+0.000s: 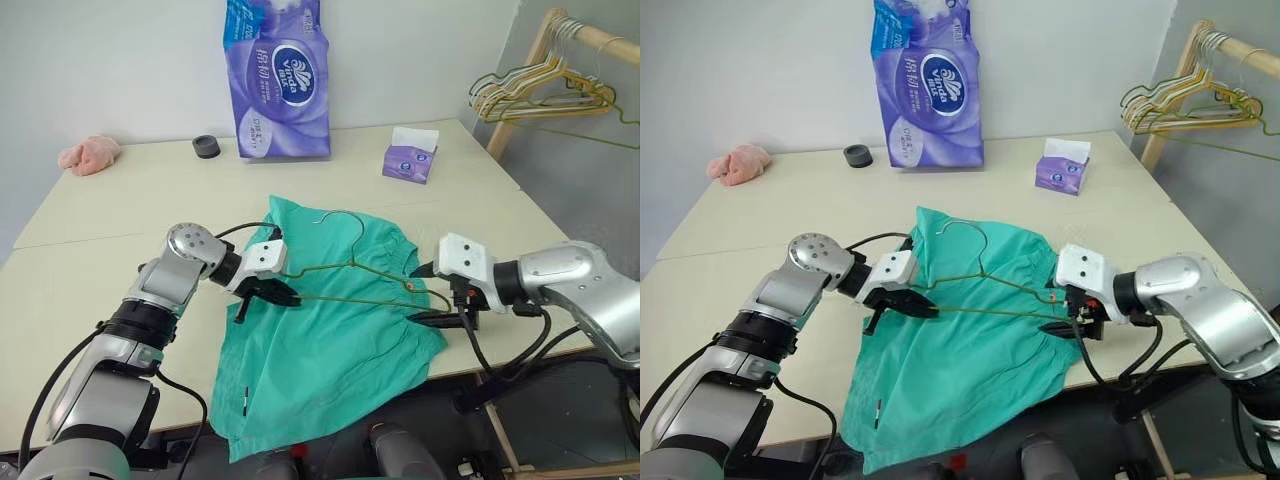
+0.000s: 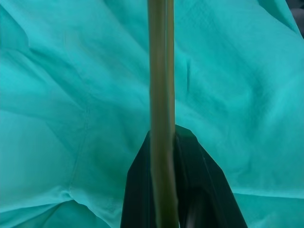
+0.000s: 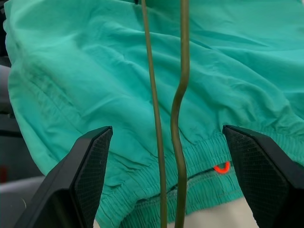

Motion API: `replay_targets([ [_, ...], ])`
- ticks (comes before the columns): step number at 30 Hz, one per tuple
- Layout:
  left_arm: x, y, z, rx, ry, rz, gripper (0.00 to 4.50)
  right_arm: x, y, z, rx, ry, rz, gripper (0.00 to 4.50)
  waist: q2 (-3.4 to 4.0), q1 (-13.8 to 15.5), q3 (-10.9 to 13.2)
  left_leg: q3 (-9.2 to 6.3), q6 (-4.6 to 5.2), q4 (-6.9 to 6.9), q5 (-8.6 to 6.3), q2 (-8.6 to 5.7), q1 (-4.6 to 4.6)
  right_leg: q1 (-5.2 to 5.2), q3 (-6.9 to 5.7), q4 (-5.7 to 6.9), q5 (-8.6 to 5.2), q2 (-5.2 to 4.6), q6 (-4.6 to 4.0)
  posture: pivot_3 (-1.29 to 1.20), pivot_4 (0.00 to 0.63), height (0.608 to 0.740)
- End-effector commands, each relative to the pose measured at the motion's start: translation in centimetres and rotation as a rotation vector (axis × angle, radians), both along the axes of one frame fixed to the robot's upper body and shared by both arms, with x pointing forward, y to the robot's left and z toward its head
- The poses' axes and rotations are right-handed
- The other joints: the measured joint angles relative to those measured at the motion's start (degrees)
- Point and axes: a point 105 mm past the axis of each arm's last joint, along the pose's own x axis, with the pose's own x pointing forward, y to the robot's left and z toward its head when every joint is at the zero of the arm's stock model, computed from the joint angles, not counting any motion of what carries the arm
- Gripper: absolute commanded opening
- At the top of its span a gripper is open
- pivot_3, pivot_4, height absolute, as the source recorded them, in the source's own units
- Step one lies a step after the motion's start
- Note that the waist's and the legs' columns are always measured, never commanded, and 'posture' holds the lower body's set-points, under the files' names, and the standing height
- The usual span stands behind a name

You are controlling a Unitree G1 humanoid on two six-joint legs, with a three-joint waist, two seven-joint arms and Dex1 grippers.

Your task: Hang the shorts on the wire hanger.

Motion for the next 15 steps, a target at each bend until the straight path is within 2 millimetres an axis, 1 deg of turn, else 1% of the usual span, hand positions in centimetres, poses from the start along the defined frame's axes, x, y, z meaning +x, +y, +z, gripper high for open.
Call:
replay_targets([
  [1, 0.5, -0.2, 1.1, -0.001, -0.064, -0.003, 0.00, 0.4, 0.2, -0.4, -0.053, -0.011, 0.015, 3.96, 0.00, 0.00, 0.00, 0.00, 0.00, 0.00, 0.00, 0.00, 0.00, 0.00, -0.01, 0.00, 0.00, -0.01, 0.00, -0.19, 0.050, 0.740],
  [5, 0.5, -0.2, 1.0, 0.002, -0.069, -0.003, 0.00, 0.8, 0.4, -1.2, -0.090, 0.004, 0.014, 3.96, 0.00, -0.01, 0.00, -0.05, 0.00, 0.01, 0.00, 0.00, -0.01, -0.02, 0.01, 0.01, 0.00, -0.03, 0.00, -0.19, 0.051, 0.740],
  [6, 0.5, -0.3, 0.9, 0.001, -0.070, -0.002, 0.00, 0.9, 0.4, -1.3, -0.096, 0.006, 0.013, 3.79, 0.00, -0.01, 0.00, -0.07, 0.00, 0.01, 0.00, 0.00, -0.01, -0.02, 0.00, 0.01, 0.00, -0.03, 0.00, -0.19, 0.051, 0.740],
  [8, 0.5, -0.3, 0.9, -0.001, -0.071, -0.002, 0.00, 1.1, 0.5, -1.5, -0.104, 0.013, 0.006, 3.33, 0.00, -0.01, 0.00, -0.09, 0.00, 0.01, 0.00, 0.00, -0.01, -0.02, 0.00, 0.01, 0.00, -0.03, 0.00, -0.19, 0.052, 0.740],
  [10, 0.5, -0.4, 0.9, -0.002, -0.072, -0.004, 0.00, 1.4, 0.5, -1.7, -0.105, 0.017, -0.006, 2.71, 0.00, -0.02, 0.00, -0.10, 0.00, 0.01, 0.00, -0.01, -0.01, -0.02, 0.00, 0.01, 0.00, -0.04, 0.00, -0.19, 0.053, 0.740],
  [15, 0.5, -0.4, 0.9, -0.001, -0.076, -0.008, 0.00, 1.6, 0.4, -2.0, -0.121, 0.034, -0.017, 0.87, 0.00, -0.03, 0.00, -0.16, 0.00, 0.01, 0.00, -0.01, -0.02, -0.02, -0.03, 0.02, 0.00, -0.05, -0.01, -0.19, 0.053, 0.740],
])
